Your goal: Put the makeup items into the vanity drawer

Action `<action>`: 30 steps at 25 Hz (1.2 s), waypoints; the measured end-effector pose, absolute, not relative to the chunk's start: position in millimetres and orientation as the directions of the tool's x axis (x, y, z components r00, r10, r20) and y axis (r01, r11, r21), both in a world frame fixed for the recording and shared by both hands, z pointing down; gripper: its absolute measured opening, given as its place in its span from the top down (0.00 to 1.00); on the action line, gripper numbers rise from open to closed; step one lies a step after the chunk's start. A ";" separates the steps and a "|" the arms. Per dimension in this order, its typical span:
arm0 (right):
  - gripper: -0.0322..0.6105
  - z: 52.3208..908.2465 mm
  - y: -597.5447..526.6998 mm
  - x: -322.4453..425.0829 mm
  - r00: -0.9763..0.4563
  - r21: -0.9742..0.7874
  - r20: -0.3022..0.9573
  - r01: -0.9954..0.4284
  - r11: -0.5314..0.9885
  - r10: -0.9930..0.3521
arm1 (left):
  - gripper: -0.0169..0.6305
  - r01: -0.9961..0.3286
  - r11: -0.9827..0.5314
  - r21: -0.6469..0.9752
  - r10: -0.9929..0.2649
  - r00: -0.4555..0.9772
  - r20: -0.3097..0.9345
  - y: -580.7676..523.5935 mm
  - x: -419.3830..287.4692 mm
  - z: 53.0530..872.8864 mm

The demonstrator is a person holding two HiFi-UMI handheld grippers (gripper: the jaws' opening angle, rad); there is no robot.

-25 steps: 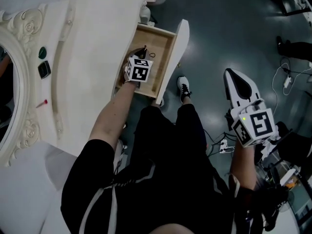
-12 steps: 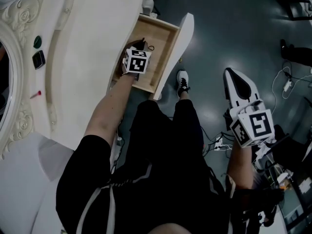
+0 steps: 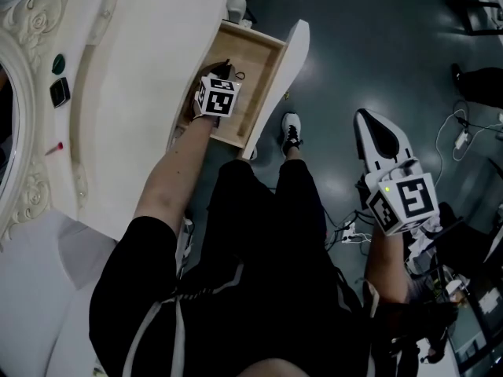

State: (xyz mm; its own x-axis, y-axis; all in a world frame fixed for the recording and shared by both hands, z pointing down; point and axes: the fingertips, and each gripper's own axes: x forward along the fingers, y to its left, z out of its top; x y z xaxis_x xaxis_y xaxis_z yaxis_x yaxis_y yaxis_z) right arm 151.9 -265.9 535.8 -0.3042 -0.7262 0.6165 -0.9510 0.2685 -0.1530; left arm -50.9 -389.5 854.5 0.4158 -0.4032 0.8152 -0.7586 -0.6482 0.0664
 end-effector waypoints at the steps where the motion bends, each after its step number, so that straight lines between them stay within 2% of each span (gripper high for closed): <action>1: 0.94 535.3 -265.8 152.1 -0.307 -0.152 0.615 -0.950 0.273 -0.726 | 0.93 -0.762 -0.644 0.065 -0.407 0.413 0.814 -389.6 -51.1 854.6; 7: 0.94 529.9 -262.1 158.7 -0.316 -0.140 0.598 -0.946 0.292 -0.736 | 0.93 -0.781 -0.621 0.072 -0.420 0.409 0.811 -390.4 -52.4 852.2; 9: 0.94 527.0 -260.5 162.7 -0.308 -0.133 0.596 -0.949 0.287 -0.741 | 0.86 -0.773 -0.633 0.043 -0.426 0.394 0.815 -387.3 -54.4 849.8; 13: 0.94 515.0 -264.2 169.6 -0.303 -0.113 0.573 -0.949 0.293 -0.761 | 0.80 -0.765 -0.644 0.019 -0.426 0.379 0.821 -384.8 -56.1 840.5; 17: 0.94 506.5 -262.9 174.9 -0.318 -0.123 0.554 -0.945 0.302 -0.770 | 0.80 -0.752 -0.658 0.030 -0.425 0.405 0.810 -376.3 -46.9 817.0; 30: 0.94 447.5 -285.6 189.7 -0.334 -0.080 0.447 -0.939 0.335 -0.830 | 0.80 -0.773 -0.634 0.001 -0.551 0.453 0.701 -374.6 -36.7 700.9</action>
State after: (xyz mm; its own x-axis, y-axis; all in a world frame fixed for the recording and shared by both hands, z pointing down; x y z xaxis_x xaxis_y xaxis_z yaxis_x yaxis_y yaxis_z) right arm 189.7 -285.6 447.5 -0.3339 -0.8298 0.4471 -0.9389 0.3348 -0.0798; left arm -36.7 -374.6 700.9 0.4527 -0.5508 0.7012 -0.7730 -0.6345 0.0006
